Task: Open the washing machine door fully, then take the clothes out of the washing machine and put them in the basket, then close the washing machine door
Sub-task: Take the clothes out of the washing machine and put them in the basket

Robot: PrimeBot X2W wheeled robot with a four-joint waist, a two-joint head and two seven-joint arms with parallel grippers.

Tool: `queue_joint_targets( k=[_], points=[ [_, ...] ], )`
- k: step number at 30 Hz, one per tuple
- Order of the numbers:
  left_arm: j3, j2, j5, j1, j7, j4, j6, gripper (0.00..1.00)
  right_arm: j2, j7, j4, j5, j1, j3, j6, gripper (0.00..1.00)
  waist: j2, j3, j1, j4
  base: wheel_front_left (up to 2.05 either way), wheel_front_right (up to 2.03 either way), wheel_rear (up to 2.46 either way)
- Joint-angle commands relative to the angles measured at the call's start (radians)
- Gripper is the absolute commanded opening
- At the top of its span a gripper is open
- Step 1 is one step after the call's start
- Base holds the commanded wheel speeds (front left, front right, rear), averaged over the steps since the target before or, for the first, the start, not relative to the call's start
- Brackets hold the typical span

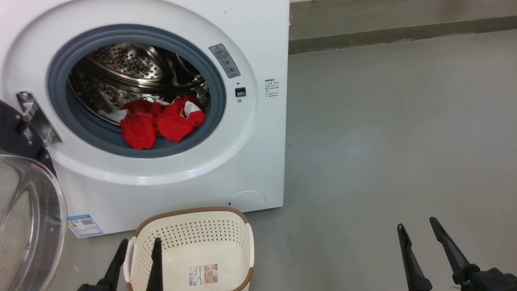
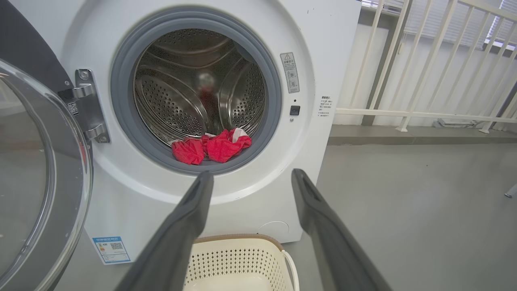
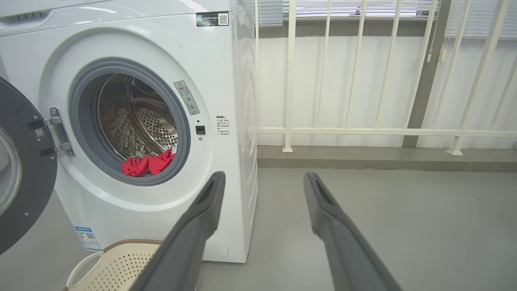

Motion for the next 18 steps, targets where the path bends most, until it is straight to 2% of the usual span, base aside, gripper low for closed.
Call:
queue_joint_targets(
  k=[1,12,18],
  points=[
    [0.029,0.015,0.007,-0.009,-0.012,-0.019,0.011,1.0,-0.014,-0.006,-0.027,-0.005,-0.022,0.018,0.006,1.0,0.0,-0.004,0.0,0.004,0.0,0.0,0.0],
    [0.03,0.022,0.006,-0.006,-0.008,-0.02,0.03,1.0,-0.014,-0.006,-0.028,0.011,-0.023,0.026,0.006,1.0,0.0,-0.007,0.0,0.026,0.02,-0.02,0.0],
    [0.024,0.028,0.006,-0.006,-0.007,-0.02,0.032,1.0,-0.014,-0.006,-0.024,0.01,-0.025,0.027,0.006,1.0,0.0,-0.007,0.0,0.031,0.64,-0.64,0.0]
  ],
)
